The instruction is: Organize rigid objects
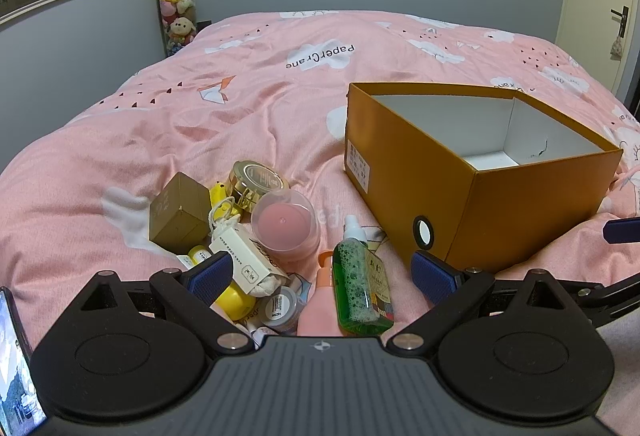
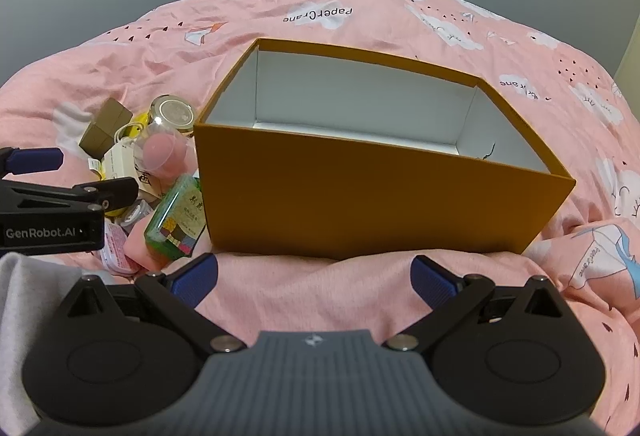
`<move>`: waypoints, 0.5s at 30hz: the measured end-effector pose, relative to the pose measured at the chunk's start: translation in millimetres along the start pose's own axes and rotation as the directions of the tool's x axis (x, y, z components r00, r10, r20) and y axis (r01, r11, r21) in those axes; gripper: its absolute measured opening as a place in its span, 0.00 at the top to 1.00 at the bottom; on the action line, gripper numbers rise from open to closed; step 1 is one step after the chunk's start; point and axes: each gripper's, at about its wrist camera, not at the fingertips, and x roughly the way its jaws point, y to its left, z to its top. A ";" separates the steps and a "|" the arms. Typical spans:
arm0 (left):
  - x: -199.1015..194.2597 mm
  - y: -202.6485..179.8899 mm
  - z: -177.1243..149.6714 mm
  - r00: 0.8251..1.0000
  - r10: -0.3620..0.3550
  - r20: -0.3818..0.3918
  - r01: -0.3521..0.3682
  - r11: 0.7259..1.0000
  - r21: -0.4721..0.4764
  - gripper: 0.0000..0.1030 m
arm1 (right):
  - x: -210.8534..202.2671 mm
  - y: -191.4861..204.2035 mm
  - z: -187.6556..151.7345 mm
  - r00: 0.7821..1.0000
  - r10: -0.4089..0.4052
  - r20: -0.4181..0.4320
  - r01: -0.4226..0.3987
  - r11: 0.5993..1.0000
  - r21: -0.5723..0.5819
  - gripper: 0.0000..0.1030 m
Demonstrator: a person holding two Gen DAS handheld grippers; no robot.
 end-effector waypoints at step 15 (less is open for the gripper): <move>3.5 8.3 0.7 0.994 -0.097 -0.056 0.096 0.995 -0.015 0.00 | 5.2 -0.5 5.0 0.998 0.041 -0.038 -0.042 0.999 -0.031 0.02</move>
